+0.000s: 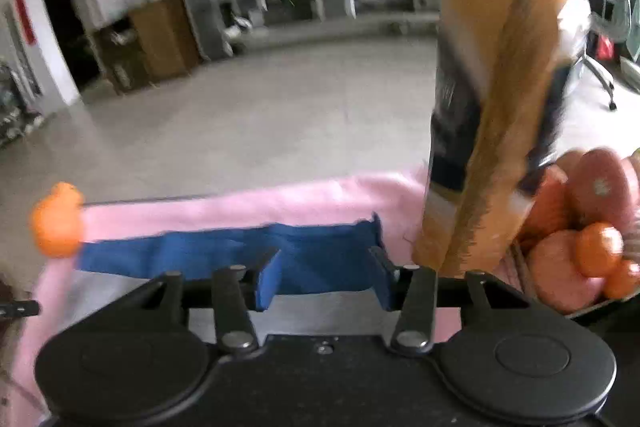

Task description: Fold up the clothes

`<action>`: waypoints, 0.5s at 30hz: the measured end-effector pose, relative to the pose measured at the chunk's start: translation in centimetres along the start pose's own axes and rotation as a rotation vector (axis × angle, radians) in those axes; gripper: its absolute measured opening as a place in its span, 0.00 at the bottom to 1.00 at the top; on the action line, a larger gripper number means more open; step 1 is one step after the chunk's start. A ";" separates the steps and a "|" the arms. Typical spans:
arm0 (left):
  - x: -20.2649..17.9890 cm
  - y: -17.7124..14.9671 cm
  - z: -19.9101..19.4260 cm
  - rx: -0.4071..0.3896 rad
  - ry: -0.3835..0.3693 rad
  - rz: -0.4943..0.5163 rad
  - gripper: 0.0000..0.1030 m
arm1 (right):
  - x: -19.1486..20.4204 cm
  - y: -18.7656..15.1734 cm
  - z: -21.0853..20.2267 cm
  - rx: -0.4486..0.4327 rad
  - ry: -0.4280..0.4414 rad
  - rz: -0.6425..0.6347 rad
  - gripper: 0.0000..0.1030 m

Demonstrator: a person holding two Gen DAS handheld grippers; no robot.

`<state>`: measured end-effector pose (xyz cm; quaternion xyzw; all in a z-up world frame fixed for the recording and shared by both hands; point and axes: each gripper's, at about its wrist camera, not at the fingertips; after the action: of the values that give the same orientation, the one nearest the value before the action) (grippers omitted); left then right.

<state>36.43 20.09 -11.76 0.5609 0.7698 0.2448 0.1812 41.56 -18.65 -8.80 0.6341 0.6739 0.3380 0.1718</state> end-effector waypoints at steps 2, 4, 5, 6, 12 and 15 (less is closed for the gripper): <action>-0.8 0.4 1.5 0.003 0.006 0.044 0.55 | -0.3 -0.1 2.5 0.014 -0.034 -0.013 0.42; -1.5 0.8 2.2 -0.025 0.024 0.083 0.58 | -0.4 -0.2 4.6 0.027 -0.071 -0.035 0.43; -1.8 1.0 2.6 -0.040 0.033 0.103 0.60 | -0.4 -0.4 5.4 0.032 -0.092 -0.045 0.43; -2.0 1.2 3.0 -0.049 0.028 0.114 0.61 | -0.3 -0.7 6.1 0.037 -0.113 -0.055 0.43; -2.9 2.3 5.0 -0.070 -0.026 0.091 0.46 | 0.2 -1.3 9.9 0.074 -0.135 -0.089 0.35; -3.4 2.4 5.1 -0.094 -0.012 0.059 0.07 | 0.1 -1.5 9.8 0.035 -0.143 -0.067 0.07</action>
<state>42.14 18.35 -14.49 0.5756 0.7396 0.2824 0.2049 46.88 -16.17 -16.75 0.6367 0.6865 0.2740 0.2196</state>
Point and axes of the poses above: each gripper's, at about its wrist camera, not at the fingertips, and z roughly the way its jaws point, x to its left, y to its top, and after that the axes turned 6 degrees about y, right-handed
